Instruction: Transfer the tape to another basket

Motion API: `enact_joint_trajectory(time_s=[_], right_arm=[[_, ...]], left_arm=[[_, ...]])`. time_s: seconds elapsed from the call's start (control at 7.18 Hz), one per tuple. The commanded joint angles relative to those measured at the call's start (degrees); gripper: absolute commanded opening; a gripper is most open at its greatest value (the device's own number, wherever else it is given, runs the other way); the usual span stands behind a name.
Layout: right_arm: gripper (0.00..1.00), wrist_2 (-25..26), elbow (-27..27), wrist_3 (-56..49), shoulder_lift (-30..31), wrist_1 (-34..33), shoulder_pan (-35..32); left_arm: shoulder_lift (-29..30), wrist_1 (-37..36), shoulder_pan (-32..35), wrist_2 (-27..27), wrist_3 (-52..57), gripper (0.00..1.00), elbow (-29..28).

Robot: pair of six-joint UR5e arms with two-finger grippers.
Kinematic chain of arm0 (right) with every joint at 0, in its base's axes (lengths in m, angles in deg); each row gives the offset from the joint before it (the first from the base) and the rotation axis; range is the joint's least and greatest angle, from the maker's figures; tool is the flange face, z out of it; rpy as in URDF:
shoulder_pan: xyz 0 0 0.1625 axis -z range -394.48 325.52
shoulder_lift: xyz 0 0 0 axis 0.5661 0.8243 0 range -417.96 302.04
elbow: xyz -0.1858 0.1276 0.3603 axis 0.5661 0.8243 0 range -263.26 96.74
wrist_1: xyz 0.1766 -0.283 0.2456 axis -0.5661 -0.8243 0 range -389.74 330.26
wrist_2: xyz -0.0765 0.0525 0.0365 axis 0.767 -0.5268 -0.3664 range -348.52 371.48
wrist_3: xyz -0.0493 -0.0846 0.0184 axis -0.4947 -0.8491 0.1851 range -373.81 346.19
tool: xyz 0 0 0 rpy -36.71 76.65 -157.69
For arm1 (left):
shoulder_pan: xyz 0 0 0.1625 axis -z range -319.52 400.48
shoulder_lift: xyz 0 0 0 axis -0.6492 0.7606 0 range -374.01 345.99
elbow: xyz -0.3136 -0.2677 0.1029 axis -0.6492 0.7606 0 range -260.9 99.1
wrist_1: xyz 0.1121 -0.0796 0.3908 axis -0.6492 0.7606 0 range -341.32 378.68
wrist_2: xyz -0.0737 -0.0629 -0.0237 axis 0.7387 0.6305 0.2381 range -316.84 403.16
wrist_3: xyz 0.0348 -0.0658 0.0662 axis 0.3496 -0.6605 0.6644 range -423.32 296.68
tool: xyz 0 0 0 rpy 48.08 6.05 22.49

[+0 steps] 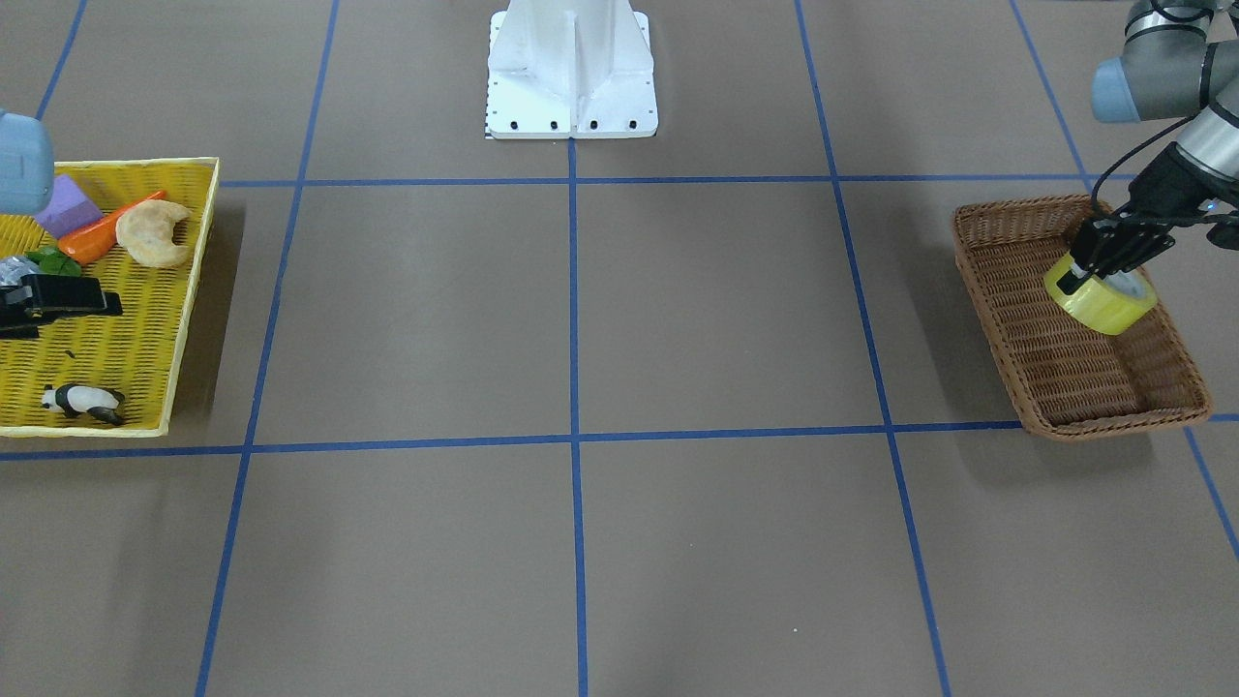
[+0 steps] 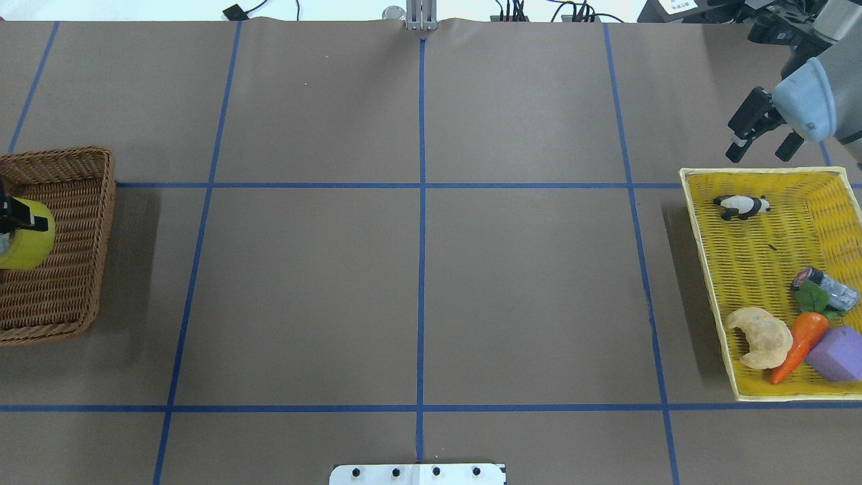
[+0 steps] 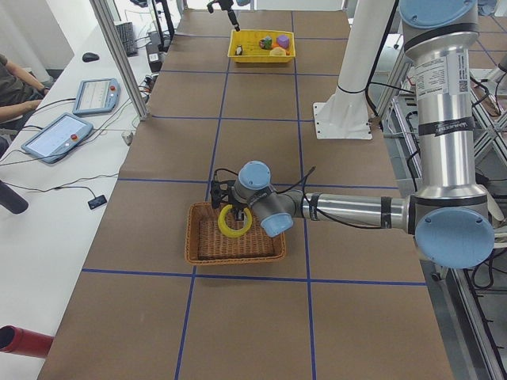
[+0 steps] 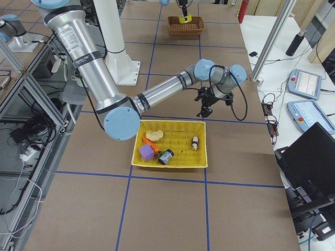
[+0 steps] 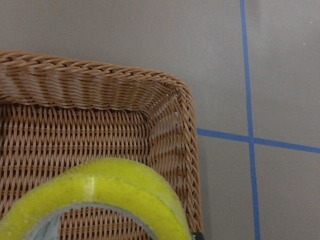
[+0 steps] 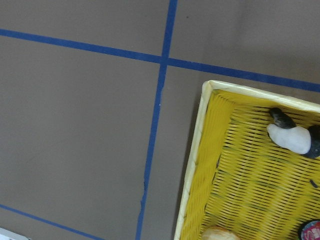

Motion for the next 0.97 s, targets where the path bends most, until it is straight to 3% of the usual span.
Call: enact_joint_trajectory(time_s=[0.0,0.42,0.84], right_arm=[[0.99,0.88,0.42,0.43,0.07,0.42,-0.01],[0.99,0.79,1.21,0.78,0.86,2.53,0.07],[0.99,0.88,2.97,0.87,1.04,5.60,0.08]], left_arm=[[0.15,-11.24,-4.88,-4.43,0.49,0.00,3.23],[3.48,-21.63,-5.62,-5.77,9.81,0.00,2.44],[6.57,-21.74,-5.62,-5.42,10.61,0.00,-3.18]])
